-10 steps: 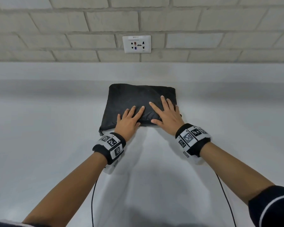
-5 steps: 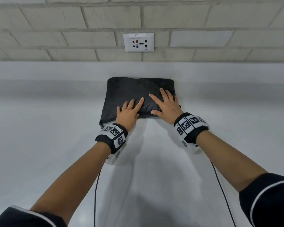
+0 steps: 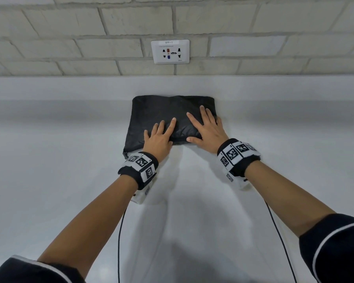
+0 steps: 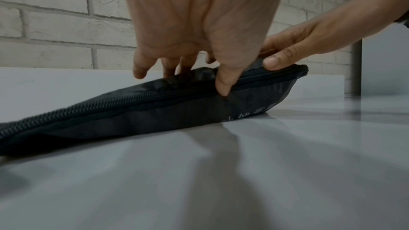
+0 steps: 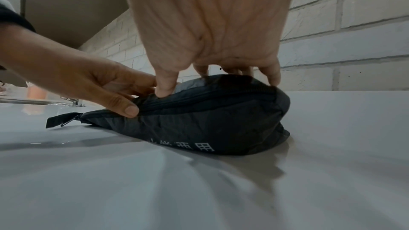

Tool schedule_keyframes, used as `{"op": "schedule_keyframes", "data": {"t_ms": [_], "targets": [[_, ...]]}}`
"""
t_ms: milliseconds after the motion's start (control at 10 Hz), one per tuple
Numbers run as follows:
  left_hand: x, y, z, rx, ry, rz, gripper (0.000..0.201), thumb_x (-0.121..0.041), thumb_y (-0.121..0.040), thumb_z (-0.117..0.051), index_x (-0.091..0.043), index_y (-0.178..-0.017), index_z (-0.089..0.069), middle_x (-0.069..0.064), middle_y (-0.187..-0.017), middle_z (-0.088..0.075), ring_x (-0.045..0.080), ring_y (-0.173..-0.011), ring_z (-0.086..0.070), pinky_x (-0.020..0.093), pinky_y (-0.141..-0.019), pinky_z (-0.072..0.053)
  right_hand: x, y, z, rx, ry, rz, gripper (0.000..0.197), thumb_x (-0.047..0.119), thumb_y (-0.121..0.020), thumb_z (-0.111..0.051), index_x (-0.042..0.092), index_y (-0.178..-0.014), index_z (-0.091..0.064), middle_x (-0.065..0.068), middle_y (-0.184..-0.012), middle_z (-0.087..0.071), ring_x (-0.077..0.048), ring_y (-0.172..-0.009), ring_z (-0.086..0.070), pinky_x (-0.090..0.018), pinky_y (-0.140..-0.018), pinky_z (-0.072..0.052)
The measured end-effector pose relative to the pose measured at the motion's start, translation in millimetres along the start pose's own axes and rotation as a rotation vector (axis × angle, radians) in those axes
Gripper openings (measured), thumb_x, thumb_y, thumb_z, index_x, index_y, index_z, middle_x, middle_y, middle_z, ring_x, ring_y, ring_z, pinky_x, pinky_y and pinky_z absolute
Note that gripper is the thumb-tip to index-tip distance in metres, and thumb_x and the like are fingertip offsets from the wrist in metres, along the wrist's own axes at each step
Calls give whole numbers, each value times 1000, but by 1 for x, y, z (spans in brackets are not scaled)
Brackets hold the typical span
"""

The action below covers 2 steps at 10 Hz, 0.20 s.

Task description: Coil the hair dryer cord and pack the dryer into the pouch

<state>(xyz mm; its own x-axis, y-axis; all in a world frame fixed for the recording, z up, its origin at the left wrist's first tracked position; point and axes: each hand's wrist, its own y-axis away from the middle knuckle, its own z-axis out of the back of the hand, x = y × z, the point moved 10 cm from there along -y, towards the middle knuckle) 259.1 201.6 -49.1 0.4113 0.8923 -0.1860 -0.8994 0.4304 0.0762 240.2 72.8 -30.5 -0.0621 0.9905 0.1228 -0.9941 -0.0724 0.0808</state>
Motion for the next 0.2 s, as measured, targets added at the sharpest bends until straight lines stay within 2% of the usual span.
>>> {"op": "schedule_keyframes", "data": {"t_ms": [200], "targets": [[-3, 15, 4, 35, 15, 29, 71, -31, -94, -45, -24, -149, 0, 15, -156, -8, 32, -145, -6, 53, -115, -11, -6, 24, 2, 47, -40, -27, 72, 51, -92, -40, 28, -149, -2, -15, -157, 10, -32, -146, 4, -50, -115, -10]]}}
